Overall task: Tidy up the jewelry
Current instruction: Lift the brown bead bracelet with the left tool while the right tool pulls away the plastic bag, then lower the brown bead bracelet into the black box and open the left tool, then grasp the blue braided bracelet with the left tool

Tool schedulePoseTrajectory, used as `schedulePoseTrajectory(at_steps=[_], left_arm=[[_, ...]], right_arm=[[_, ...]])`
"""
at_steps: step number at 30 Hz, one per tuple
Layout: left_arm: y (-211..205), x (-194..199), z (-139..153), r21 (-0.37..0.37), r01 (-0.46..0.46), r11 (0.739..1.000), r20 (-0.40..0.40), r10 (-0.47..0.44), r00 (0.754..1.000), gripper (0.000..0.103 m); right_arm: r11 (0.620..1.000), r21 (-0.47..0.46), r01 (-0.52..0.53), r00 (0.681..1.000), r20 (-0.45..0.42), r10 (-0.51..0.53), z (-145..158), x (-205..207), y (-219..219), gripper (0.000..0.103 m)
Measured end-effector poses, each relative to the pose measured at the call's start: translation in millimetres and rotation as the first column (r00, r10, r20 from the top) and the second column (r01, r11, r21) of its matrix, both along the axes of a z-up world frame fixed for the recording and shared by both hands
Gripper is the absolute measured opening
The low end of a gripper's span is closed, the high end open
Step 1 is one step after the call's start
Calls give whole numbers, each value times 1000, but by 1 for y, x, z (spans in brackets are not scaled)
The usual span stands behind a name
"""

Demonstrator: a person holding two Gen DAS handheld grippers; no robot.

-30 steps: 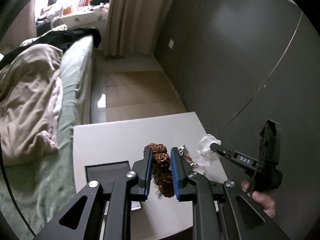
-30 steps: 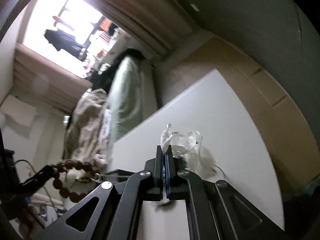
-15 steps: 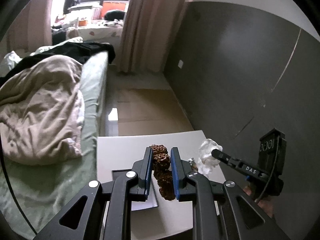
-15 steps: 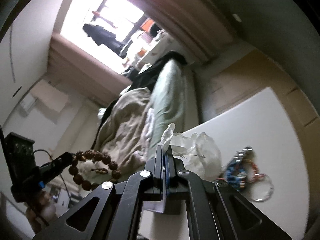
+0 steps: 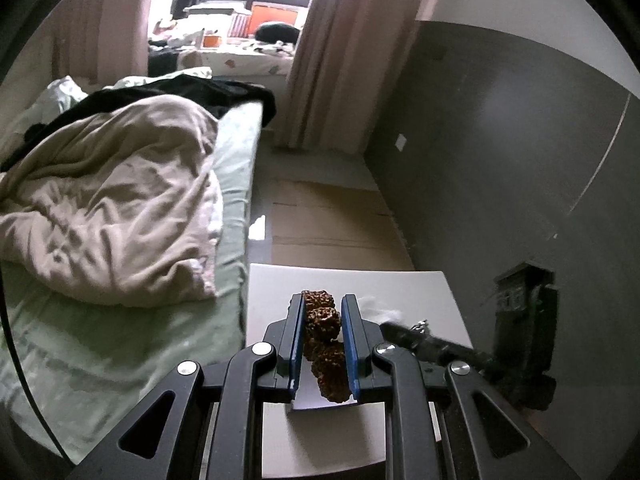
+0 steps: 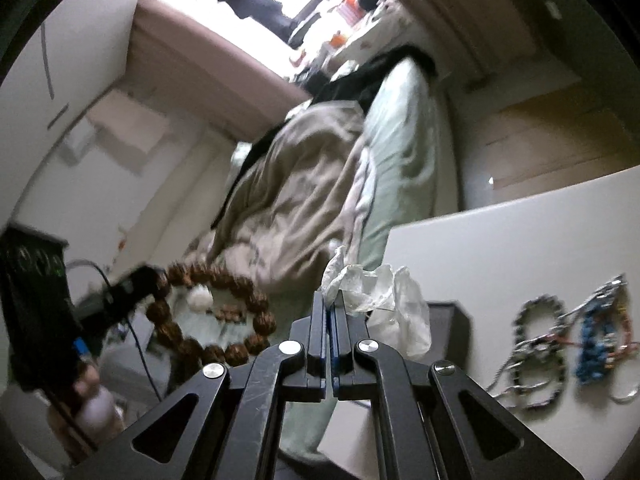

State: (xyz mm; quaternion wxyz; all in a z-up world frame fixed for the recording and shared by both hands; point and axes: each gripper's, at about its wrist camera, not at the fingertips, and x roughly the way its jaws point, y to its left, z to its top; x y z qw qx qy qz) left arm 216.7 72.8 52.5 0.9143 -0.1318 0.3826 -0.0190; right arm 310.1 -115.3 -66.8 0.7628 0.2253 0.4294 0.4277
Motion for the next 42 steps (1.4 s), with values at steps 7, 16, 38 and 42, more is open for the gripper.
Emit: schedulePoseTrajectory(at_steps=[7,16,38,42], left_arm=[[-1,7,-19,-8,9,1000,-42,-9,999,19],[-31,32,-57,-40,72,997,-114,-76,991,19],[-40,66,-132,-18,11,1000,-307,-16,951,79],[-55,74,-123,-17,49,999,-293,-52,955,79]], right_arm=[[998,-42,47,994,-98,-51,-37,14,-5,74],[976,-98,195,972,-113,-205,-32,18,-69,74],[931,-99,351,921,-145,-362,-23,26,-143,74],[920,-133,368,911,-148,-386,-23,26,-153,74]])
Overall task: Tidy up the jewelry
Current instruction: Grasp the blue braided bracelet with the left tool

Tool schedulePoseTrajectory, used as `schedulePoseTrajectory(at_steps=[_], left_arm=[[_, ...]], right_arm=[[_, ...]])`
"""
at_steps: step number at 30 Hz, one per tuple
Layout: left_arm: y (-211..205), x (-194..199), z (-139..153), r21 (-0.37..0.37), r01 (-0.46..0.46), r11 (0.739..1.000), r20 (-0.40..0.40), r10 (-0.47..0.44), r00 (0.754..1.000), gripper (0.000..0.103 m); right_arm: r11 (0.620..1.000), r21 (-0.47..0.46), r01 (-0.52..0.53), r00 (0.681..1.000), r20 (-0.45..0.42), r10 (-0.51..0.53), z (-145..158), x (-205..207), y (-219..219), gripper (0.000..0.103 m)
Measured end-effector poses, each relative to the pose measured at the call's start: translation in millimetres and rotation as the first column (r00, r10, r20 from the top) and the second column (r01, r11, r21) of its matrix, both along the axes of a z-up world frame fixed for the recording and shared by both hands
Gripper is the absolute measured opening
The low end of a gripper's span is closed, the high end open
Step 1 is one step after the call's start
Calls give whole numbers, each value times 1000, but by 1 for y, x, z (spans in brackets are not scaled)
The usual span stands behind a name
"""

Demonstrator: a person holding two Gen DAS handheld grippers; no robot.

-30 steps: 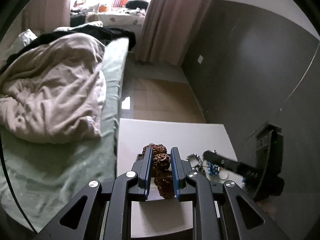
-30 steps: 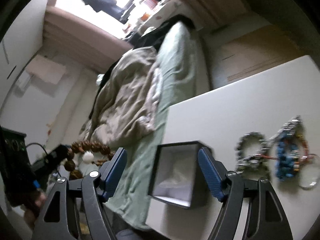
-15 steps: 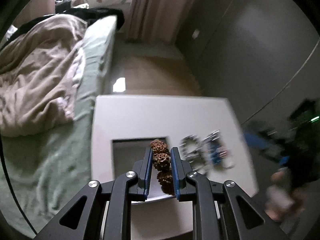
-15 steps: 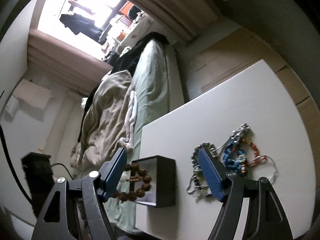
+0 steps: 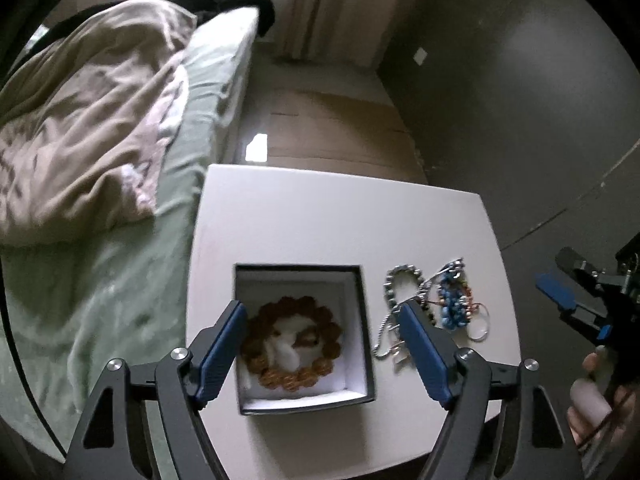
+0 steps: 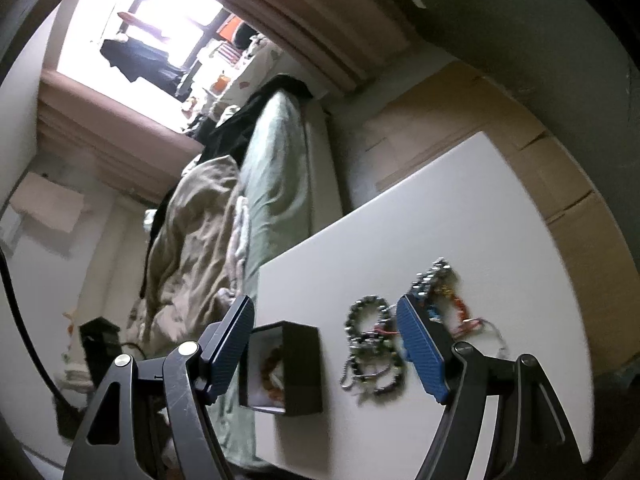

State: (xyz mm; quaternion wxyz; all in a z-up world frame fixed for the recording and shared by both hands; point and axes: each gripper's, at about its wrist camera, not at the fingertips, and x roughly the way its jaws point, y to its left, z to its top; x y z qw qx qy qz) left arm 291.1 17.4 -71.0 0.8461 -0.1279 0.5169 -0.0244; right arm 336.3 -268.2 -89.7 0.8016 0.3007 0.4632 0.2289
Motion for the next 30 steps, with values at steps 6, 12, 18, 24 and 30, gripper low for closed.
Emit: schedulePoseTrajectory(at_steps=[6,12,18,24,30], left_arm=[[-28,14,3,-13,54,998,12,-54,998,79],[-66,32,3,-8,124,992,21,-123,992,79],[-109,55,-1,18,212,977,24,-212,977,73],[-149,84,-20,47,292,955,-14,-292,956,64],[-176,103,-47,72,331,941,-64,-327,943,62]], right_arm=[[997,-7,72,996,-44,-72,-8,3,-29,74],[988,0,153,982,-110,-152,-21,6,-54,74],[973,-17,232,956,-180,-231,-34,8,-77,74],[969,16,246,941,-243,-235,-49,10,-88,74],[959,-19,284,912,-304,-277,-60,10,-99,74]])
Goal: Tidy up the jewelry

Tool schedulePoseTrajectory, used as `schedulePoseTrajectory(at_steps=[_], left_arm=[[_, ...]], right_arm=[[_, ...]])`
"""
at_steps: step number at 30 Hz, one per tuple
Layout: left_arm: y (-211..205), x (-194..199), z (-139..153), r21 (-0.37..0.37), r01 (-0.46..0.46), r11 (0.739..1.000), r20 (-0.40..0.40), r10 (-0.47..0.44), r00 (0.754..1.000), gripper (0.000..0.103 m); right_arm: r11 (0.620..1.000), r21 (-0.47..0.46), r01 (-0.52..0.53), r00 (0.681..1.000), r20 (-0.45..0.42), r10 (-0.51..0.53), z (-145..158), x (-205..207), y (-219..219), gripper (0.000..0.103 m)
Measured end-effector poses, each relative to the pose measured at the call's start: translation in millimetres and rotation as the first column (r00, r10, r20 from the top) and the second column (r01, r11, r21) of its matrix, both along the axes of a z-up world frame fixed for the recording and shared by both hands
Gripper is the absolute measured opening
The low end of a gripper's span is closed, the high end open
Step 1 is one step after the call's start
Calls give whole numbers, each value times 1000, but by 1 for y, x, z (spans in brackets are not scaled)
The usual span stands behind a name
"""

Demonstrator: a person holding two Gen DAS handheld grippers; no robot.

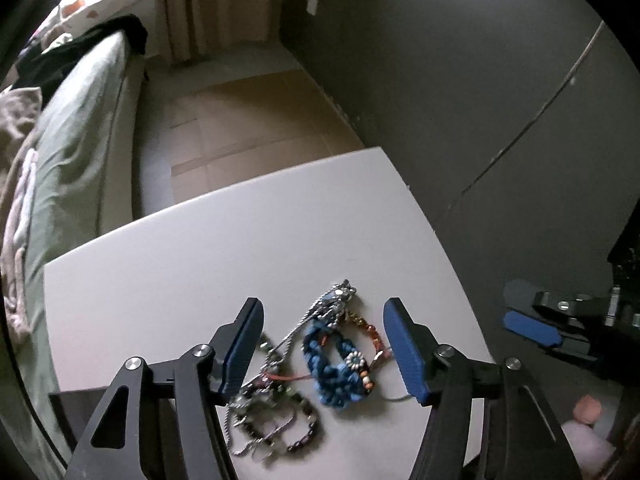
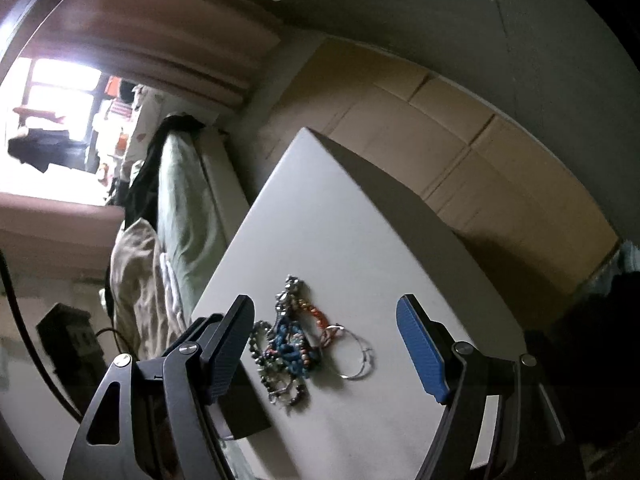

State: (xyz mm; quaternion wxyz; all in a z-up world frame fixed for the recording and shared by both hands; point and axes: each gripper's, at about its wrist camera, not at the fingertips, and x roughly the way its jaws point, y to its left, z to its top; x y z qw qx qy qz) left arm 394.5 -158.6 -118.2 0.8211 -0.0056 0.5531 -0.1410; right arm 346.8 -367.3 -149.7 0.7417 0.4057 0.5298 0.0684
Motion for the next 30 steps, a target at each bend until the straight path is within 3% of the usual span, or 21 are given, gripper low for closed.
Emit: schedulePoseTrajectory(at_steps=[11,13,14,15,17,21,23,30], left_arm=[[-21,22,-41,90,26,996,-54,-21,998,58],[-25,24,-52,111,35,993,-77,-26,997,49],[-24,24,-57,110,34,993,-90,-24,996,38],[-24,23,-58,106,30,994,-82,-21,996,36],[-23,24,-58,93,38,995,-86,-30,996,22],[-9,23,-41,46,8,999,-66,-5,998,18],[-4,19,-28,34,13,999,-42,-11,999,4],[15,0,25,-2,-9,1000,46,9,999,4]], right_arm=[[998,62,-5,1000,-9,5,-6,0,-3,74],[998,65,-11,1000,-11,12,-7,1,-2,74],[998,67,-14,1000,-11,15,-7,2,-1,74],[998,63,-16,1000,-14,17,-8,3,-1,74],[998,60,-16,1000,-24,18,-12,3,-4,74],[998,67,-12,999,-33,14,-14,4,-3,74],[998,65,-19,999,-29,21,-13,4,-1,74],[993,80,-83,996,-16,85,-14,9,17,74]])
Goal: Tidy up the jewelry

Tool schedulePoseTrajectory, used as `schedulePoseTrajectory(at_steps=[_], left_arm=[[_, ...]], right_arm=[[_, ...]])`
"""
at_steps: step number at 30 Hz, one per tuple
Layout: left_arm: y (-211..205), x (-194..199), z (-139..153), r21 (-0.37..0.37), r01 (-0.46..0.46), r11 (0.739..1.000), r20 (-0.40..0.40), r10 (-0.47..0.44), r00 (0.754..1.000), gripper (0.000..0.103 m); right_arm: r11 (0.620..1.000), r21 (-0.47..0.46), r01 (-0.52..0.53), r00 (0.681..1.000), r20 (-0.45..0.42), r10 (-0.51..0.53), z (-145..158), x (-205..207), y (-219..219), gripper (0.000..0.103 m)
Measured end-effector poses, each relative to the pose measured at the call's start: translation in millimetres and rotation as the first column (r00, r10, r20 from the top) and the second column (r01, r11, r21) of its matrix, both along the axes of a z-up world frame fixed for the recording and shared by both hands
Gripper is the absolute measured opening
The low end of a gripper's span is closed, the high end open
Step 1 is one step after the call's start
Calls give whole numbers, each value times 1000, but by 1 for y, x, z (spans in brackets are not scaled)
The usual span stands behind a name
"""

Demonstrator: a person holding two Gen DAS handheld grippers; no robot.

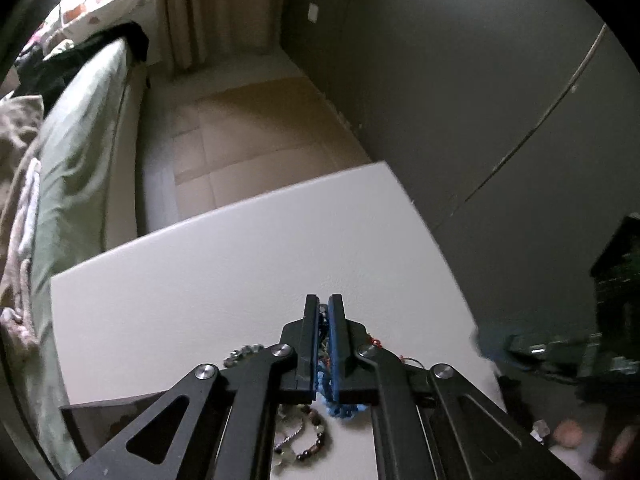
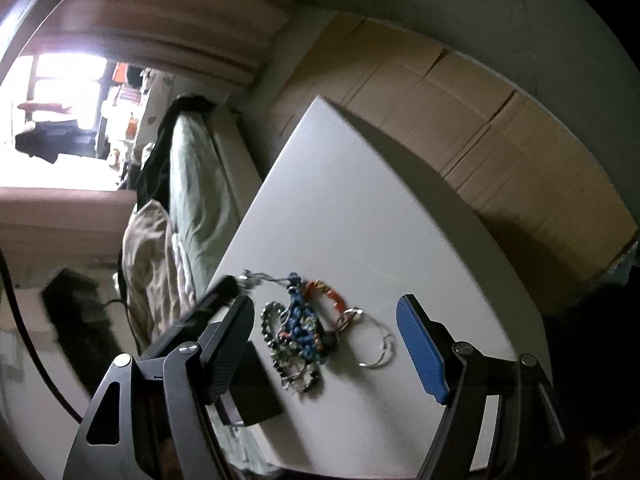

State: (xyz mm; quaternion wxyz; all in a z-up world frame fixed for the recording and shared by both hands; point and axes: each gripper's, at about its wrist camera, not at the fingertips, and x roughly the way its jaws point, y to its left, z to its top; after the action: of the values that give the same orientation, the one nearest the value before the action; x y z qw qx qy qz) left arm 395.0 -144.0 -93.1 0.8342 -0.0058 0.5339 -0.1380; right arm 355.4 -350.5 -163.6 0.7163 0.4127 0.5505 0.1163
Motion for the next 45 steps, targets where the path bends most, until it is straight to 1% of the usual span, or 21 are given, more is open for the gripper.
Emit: schedulePoseTrajectory(at_steps=[6,11,14,16,20,27,29,33,35,37,38,40,45], left_arm=[[9,-15,35,-34,-13,999,56,14,998,4],[26,-29,71,-53,-28,998,125,34,992,4],[34,-40,93,-61,-33,998,171,43,984,4],[40,-48,107,-66,-37,997,201,49,978,4],[51,-58,133,-64,-46,997,255,61,965,4],[71,-76,176,-56,-71,996,338,86,937,4],[73,-82,185,-55,-76,996,358,91,929,4],[81,-92,207,-55,-96,994,400,110,910,4],[83,-95,216,-51,-97,994,415,110,903,4],[83,-100,225,-46,-100,994,433,110,895,4],[83,-102,230,-44,-100,994,443,110,890,4],[84,-108,241,-37,-105,994,464,110,879,4],[89,-123,267,-28,-110,994,520,108,847,4]], right_arm=[[999,1,-37,999,-6,37,-4,0,15,74],[997,-54,-57,998,-7,56,-5,1,22,74],[994,-71,-81,997,-15,81,-8,2,31,73],[990,-86,-108,994,-15,107,-11,4,38,69],[978,-136,-159,987,-15,158,-14,5,58,65],[954,-184,-237,971,-25,236,-23,9,85,41],[939,-229,-258,966,-30,258,-25,10,93,38],[922,-267,-279,960,-40,278,-29,11,101,32],[909,-301,-289,956,-37,291,-27,10,103,27],[900,-320,-297,953,-34,302,-27,9,105,13],[898,-329,-292,953,-27,301,-25,8,104,12],[901,-329,-283,955,-13,296,-20,5,101,12],[912,-310,-269,949,76,305,5,-6,94,11]])
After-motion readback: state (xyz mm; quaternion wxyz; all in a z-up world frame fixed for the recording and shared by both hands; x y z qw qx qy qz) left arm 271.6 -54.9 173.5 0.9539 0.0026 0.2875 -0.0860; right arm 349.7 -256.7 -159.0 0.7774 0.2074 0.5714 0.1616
